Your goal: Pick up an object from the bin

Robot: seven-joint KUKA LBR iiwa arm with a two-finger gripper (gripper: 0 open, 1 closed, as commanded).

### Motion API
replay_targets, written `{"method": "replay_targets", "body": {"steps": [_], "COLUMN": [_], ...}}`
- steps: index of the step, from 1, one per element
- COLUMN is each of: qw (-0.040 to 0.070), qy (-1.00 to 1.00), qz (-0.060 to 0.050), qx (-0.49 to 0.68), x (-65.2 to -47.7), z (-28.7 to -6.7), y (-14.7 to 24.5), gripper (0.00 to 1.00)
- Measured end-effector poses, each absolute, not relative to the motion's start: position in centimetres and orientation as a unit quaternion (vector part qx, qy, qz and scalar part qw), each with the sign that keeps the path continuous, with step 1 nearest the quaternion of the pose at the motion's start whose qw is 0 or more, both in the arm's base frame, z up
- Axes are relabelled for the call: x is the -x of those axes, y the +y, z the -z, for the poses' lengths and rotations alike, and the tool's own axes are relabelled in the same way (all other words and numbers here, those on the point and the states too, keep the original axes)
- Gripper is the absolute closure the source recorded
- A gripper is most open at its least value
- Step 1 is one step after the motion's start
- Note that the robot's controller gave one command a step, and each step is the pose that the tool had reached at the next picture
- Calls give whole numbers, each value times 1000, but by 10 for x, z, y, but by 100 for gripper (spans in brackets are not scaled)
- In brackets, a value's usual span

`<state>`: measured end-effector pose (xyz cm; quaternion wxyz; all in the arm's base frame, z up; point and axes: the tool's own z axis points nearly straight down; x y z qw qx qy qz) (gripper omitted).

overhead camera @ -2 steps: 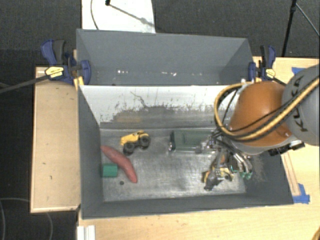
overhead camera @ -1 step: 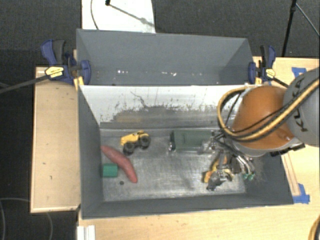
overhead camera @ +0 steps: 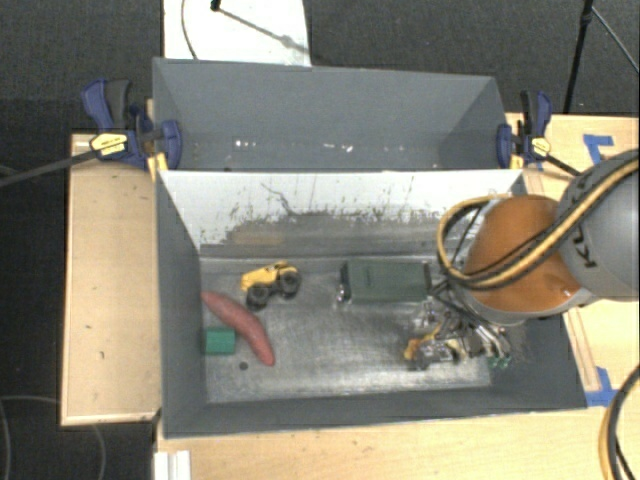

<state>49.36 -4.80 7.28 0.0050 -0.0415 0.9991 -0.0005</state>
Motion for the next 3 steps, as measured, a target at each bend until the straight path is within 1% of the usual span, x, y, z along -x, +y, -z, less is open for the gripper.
{"method": "replay_targets", "body": {"steps": [1,2,3], "qw": [5,1,1], "qy": [999,998,998], "qz": [1,0,0], "qx": [41,55,55], "x": [-494,-512,-512], "z": [-73,-192,-192], "y": [-48,-32,-33], "gripper": [100,100,100]}}
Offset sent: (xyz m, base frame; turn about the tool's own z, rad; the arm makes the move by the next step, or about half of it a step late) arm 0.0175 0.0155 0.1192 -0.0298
